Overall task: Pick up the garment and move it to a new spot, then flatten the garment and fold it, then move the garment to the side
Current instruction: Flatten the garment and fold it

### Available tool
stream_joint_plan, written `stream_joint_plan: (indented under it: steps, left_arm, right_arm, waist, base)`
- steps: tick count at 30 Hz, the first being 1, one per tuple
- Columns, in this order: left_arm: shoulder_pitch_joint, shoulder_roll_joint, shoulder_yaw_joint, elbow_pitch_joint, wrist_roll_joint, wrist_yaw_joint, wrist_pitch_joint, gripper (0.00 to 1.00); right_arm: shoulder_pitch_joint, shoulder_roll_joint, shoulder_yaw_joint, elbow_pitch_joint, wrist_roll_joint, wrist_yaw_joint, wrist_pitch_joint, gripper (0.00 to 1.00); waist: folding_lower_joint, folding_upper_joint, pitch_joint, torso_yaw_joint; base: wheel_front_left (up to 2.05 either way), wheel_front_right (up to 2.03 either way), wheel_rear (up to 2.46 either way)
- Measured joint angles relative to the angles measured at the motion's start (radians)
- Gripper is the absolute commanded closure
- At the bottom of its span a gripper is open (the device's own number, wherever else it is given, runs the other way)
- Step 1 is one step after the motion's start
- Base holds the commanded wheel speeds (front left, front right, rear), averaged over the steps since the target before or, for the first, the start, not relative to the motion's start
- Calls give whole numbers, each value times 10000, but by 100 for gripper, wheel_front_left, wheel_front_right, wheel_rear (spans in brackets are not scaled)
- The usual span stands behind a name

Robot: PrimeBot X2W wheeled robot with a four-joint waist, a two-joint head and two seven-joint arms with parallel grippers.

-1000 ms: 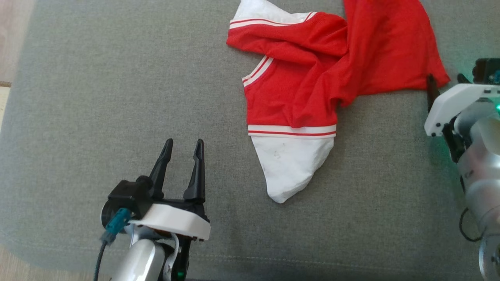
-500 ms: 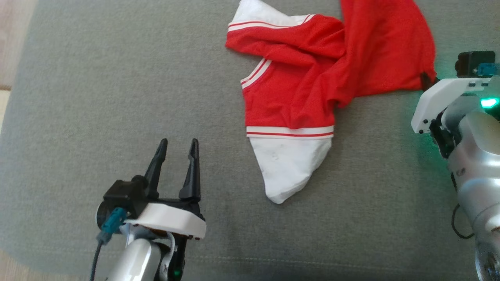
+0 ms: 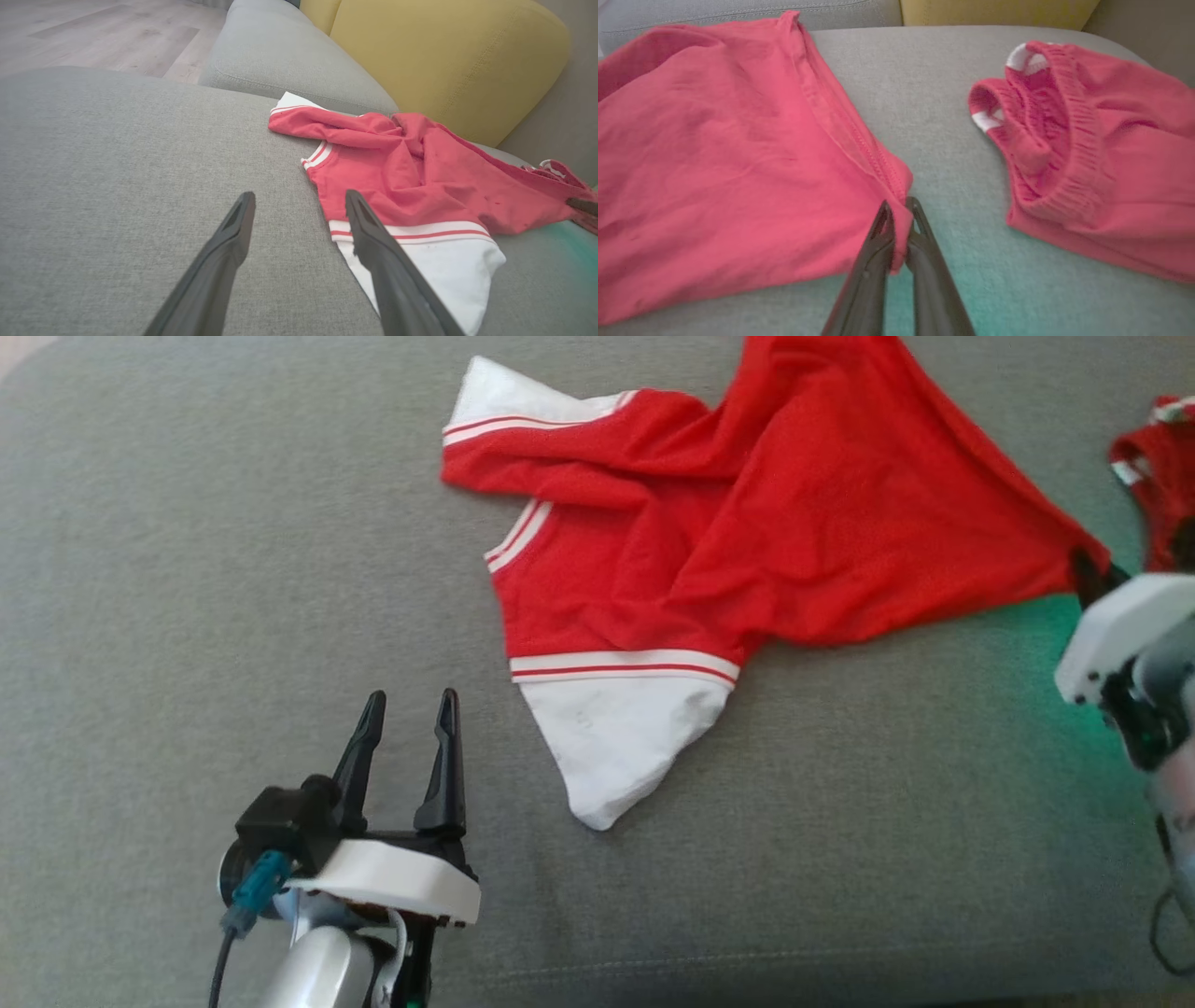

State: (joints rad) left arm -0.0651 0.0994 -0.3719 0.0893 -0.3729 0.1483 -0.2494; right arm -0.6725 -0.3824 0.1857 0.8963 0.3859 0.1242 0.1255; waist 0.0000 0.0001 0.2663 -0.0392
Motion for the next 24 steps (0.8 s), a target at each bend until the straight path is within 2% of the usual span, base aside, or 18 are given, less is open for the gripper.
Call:
stream_joint_plan:
  steps: [7,8,9,10,11,12,13,16,24]
  left_arm:
    - [-74,167,-15,351,-73,-98,56,0]
    - [-129,178,-23,485,-100,-167,121,0]
    - [-230,188,-38,633,-98,-182,153,0]
    - [-350,192,-38,761,-98,-228,198,0]
    - [-495,194,-46,886,-98,-257,205,0]
    - [-657,194,-63,1030,-100,-265,261,0]
    - [-805,192,-81,1174,-100,-290,320,0]
    - [-1122,188,-140,1615,-100,-393,468,0]
    - [-1394,194,-96,2754,-372,-506,750,0]
  right_arm:
    - [1457,-59,-775,-1904,355,0,539,100]
    - [1623,-42,-953,-2138,351,0,602,91]
    - [1780,-19,-1114,-2370,341,0,623,69]
    - [1919,35,-1283,-2587,280,0,711,55]
    - [2045,128,-1440,-2792,226,0,765,55]
    - [2174,257,-1582,-3010,157,0,788,16]
    - [2287,385,-1674,-3229,84,0,823,0]
    - [2636,694,-1931,-3952,10,0,938,0]
    - [2948,1011,-2851,-5894,-288,0,717,0]
  waist:
    - [0,0,87,-409]
    - [0,0,94,-448]
    - [0,0,96,-485]
    - [0,0,96,-520]
    - [0,0,91,-558]
    - [0,0,75,-599]
    - [0,0,58,-641]
    - [0,0,7,-792]
    - [0,0,-39,-1222]
  base:
    - [0,0,0]
    - [0,0,0]
    - [0,0,0]
    - [0,0,0]
    - [0,0,0]
    - [0,0,0]
    - [0,0,0]
    - [0,0,0]
    - [0,0,0]
